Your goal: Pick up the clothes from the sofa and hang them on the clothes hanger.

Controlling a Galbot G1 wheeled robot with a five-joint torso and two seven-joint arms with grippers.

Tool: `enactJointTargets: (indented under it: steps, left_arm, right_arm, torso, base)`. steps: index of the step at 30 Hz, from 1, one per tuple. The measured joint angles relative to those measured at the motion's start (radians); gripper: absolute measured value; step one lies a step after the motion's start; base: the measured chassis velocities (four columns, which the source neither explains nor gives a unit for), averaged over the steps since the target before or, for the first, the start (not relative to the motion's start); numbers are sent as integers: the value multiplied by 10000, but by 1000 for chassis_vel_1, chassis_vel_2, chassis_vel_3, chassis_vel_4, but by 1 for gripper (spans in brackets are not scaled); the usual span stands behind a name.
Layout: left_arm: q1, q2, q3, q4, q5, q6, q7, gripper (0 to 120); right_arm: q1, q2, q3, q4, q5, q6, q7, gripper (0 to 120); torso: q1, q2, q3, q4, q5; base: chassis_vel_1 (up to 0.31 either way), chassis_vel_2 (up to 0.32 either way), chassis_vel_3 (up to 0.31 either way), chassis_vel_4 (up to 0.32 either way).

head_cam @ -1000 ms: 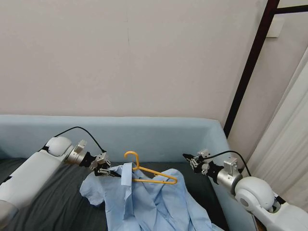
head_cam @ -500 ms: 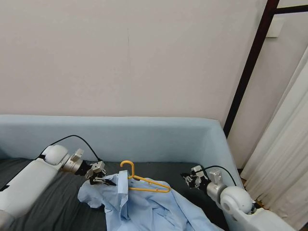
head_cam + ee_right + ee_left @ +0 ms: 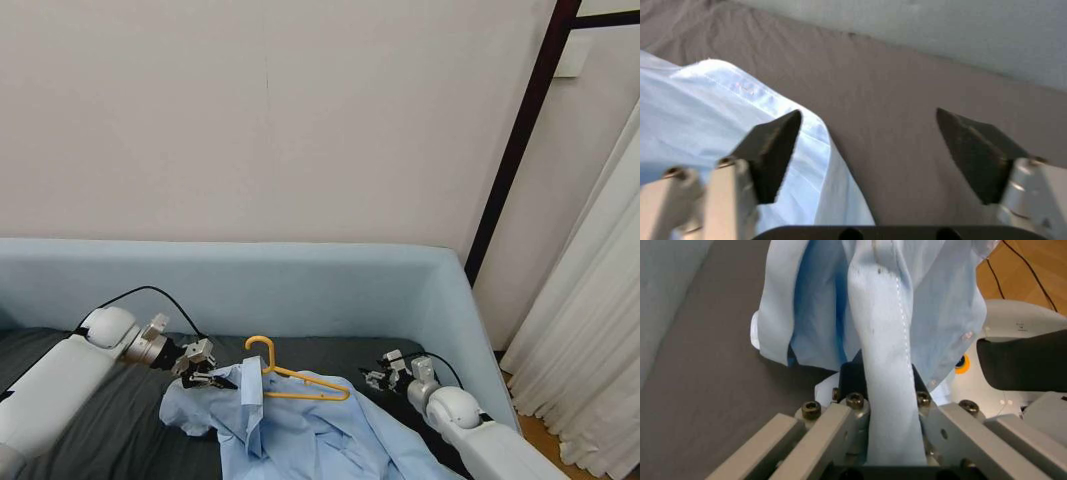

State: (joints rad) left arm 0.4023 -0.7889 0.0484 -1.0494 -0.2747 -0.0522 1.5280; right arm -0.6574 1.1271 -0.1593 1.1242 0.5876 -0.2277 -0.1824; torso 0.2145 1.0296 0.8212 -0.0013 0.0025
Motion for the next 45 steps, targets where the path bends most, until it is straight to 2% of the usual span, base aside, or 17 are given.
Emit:
enactJointTargets:
  steps: [3, 6, 12, 21, 25, 30, 35, 39, 40, 42, 45]
  left_arm:
    - [18, 45, -6, -36, -37, 3, 0, 2]
    - [55, 65, -46, -36, -57, 3, 1, 2]
    - [98, 168, -77, -63, -139, -2, 5, 2]
    - [108, 201, -94, -64, -170, -19, 7, 2]
    - [122, 153, -119, -8, -164, -58, 5, 2]
    - [180, 132, -168, 10, -144, -97, -2, 2]
    - [231, 148, -210, 4, -139, -122, -16, 2]
    - [198, 193, -215, 1, -143, -147, -29, 2]
    - [198, 193, -215, 1, -143, -147, -29, 2]
    - [187, 193, -214, 6, -150, -164, -34, 2]
    - [185, 179, -213, 24, -153, -176, -41, 2]
  right_arm:
    - [83, 192, -90, -240, -297, 23, -30, 95]
    - [134, 257, -147, -384, -521, 25, -72, 99]
    - [178, 453, -212, -916, -835, 169, -194, 100]
    - [178, 876, -252, -1400, -359, 485, -64, 100]
    - [232, 1028, -447, -1515, -624, -33, 705, 100]
    - [285, 1131, -495, -1739, -746, -188, 777, 100]
    - [291, 1203, -437, -2031, -1153, -52, 312, 90]
    - [268, 1300, -342, -2208, -1404, 1, 116, 71]
    - [268, 1300, -342, -2208, -1404, 1, 116, 71]
    - [267, 1323, -336, -2225, -1472, 14, 95, 62]
    - [267, 1325, -338, -2228, -1510, 34, 83, 53]
  torso:
    - [0, 1, 0, -1, 0]
    - [-1, 1, 0, -1, 0]
    - [0, 0, 0, -1, 0]
    - [0, 0, -1, 0, 0]
    - [0, 0, 0, -1, 1]
    - [0, 0, 0, 0, 1]
    - [0, 0, 0, -1, 1]
    - [0, 0, 0, -1, 1]
    - [0, 0, 0, -1, 1]
    - [0, 1, -1, -1, 1]
    - [0, 0, 0, -1, 1]
  base:
    - [0, 0, 0, 0]
    - [0, 0, 0, 0]
    - [0, 0, 0, 0]
    - [0, 0, 0, 0]
    - [0, 0, 0, 0]
    - [0, 0, 0, 0]
    - [0, 0, 0, 0]
    - [0, 0, 0, 0]
    - [0, 0, 0, 0]
    - [0, 0, 0, 0]
    - [0, 0, 0, 0]
